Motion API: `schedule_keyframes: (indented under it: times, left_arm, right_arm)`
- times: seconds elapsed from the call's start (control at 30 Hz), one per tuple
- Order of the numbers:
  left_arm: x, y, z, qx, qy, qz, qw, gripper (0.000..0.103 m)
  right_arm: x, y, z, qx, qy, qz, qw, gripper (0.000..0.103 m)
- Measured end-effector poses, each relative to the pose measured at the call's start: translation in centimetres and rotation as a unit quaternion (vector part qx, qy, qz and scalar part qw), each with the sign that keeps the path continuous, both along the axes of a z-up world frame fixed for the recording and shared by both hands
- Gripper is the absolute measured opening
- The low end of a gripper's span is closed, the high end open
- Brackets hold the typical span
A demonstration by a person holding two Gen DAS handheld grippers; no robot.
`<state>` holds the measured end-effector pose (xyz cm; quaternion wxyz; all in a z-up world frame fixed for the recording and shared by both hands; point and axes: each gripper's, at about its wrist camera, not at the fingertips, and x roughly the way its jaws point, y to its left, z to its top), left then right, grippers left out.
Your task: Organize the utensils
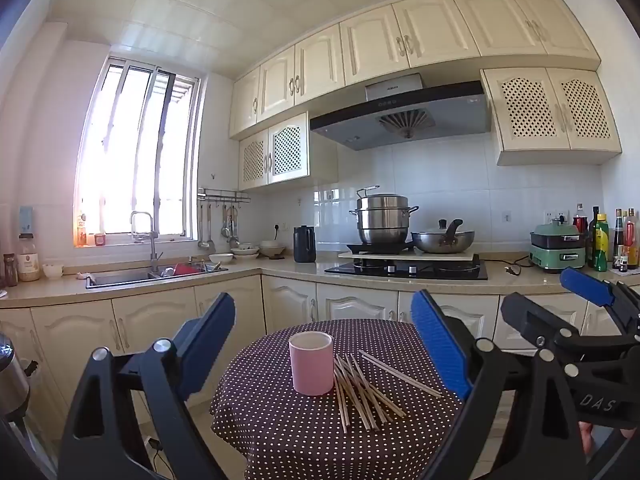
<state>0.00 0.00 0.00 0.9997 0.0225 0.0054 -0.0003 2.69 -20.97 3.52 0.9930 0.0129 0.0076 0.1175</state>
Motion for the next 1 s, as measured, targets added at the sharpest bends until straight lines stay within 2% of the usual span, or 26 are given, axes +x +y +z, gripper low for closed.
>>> schedule_keyframes:
  times: [0.47,1.0]
  left_arm:
    - [-0.04,0.07,-0.99,0.002,0.0,0.002,1.0,0.088]
    - [0.31,-0.03,-0.66,0.004,0.004,0.001,1.0,0.088]
  right_arm:
    - [0.13,0.04,-0.13,0.001,0.004,0.0,1.0,0.097]
    - [0.42,0.1,-0.65,0.003,0.01,0.001,1.0,0.097]
